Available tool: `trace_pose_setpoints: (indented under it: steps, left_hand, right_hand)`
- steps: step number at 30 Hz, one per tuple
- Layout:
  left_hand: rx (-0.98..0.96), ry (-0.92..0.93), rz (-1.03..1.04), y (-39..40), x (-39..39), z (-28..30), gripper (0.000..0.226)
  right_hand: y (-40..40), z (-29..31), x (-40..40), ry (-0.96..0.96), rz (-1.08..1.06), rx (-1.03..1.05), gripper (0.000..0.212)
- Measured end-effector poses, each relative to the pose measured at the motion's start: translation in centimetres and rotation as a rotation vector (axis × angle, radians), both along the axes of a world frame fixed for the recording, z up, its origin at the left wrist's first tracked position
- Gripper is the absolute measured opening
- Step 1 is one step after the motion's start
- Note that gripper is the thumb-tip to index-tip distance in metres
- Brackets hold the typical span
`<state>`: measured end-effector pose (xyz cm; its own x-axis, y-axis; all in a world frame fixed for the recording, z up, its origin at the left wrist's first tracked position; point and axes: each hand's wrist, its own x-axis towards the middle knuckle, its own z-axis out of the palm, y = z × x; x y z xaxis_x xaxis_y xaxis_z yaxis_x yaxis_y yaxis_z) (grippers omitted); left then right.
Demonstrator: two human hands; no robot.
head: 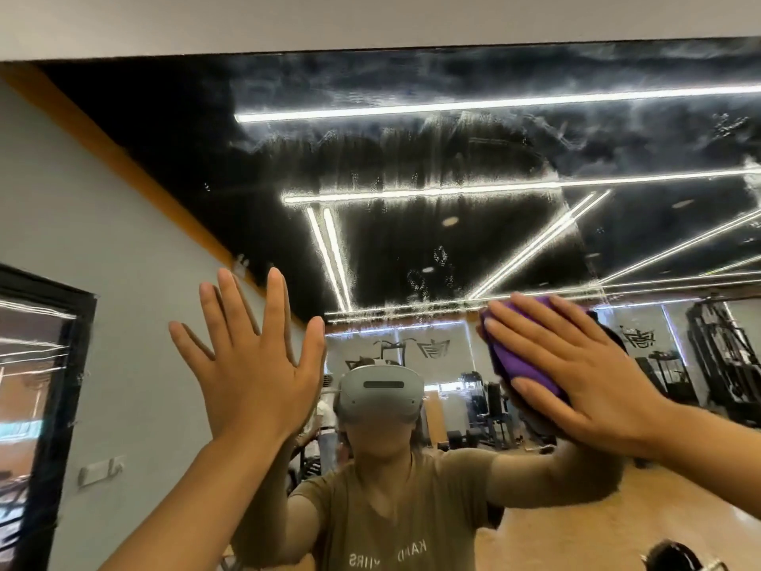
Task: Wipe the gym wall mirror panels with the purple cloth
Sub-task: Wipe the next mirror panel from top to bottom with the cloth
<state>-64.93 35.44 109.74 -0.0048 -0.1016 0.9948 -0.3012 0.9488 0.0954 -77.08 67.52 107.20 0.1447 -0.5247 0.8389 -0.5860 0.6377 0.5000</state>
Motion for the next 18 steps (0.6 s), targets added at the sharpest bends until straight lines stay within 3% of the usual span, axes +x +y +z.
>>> trace_pose_setpoints:
  steps: [10, 14, 18]
  left_hand:
    - [0.002, 0.009, -0.010, 0.0, 0.1, 0.0, 0.082]
    - [0.002, 0.013, -0.012, -0.1, 0.0, 0.0, 0.081]
    - [0.003, 0.022, -0.010, -0.1, -0.1, 0.0, 0.080]
  right_hand:
    - [1.0, -2.7, 0.0, 0.042, -0.066, 0.112, 0.059]
    - [2.0, 0.1, -0.4, 0.102, -0.086, 0.236, 0.059]
    - [1.0, 6.2, -0.8, 0.034, -0.034, 0.083, 0.060]
